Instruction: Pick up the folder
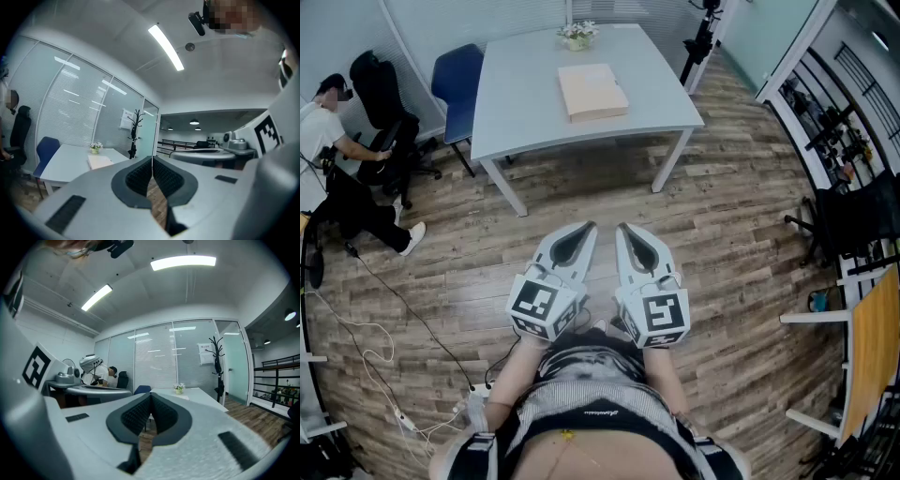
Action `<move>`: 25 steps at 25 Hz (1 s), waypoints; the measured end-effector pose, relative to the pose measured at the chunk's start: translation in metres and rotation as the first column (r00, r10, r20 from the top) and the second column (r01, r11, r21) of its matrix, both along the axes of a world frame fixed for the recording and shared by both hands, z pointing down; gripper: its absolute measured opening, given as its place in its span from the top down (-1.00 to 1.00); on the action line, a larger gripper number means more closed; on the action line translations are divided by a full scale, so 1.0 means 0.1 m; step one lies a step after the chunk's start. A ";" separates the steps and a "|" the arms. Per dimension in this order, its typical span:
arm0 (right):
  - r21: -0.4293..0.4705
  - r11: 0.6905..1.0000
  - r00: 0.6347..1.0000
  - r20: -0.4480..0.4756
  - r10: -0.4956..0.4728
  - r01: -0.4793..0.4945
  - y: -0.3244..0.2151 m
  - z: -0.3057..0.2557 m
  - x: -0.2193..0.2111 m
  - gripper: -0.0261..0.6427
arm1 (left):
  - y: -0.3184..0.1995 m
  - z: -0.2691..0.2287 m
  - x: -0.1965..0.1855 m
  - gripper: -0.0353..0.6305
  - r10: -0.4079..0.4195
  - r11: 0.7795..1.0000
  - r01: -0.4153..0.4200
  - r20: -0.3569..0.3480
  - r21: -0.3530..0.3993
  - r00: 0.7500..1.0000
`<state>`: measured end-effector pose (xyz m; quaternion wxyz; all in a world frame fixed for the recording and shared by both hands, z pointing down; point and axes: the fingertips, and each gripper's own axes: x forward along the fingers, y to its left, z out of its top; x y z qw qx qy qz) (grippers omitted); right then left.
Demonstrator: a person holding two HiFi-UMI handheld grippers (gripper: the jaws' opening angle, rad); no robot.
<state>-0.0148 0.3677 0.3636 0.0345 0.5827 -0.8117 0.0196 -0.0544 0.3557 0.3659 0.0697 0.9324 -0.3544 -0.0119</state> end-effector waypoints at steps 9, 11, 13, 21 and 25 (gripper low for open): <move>-0.007 1.000 1.000 0.003 0.004 -0.004 -0.09 0.06 0.23 0.75 | -0.14 0.08 0.08 0.73 -0.064 0.998 0.063 -0.008 -0.014 0.998; -0.010 1.000 1.000 0.004 0.005 -0.005 -0.11 0.09 0.30 0.72 | -0.16 0.12 0.11 0.60 -0.060 0.998 0.060 -0.014 -0.023 0.998; -0.012 1.000 1.000 0.006 0.009 -0.009 -0.16 0.11 0.38 0.70 | -0.22 0.15 0.14 0.59 -0.063 0.998 0.062 -0.013 -0.030 0.998; -0.035 0.999 0.999 0.029 0.028 -0.027 -0.64 0.16 0.58 0.61 | -0.69 0.22 0.23 0.55 -0.071 0.996 0.069 -0.022 -0.052 0.997; -0.036 0.999 0.999 0.038 0.030 -0.028 -1.08 0.20 0.62 0.61 | -1.13 0.28 0.29 0.55 -0.057 0.997 0.055 -0.041 -0.058 0.998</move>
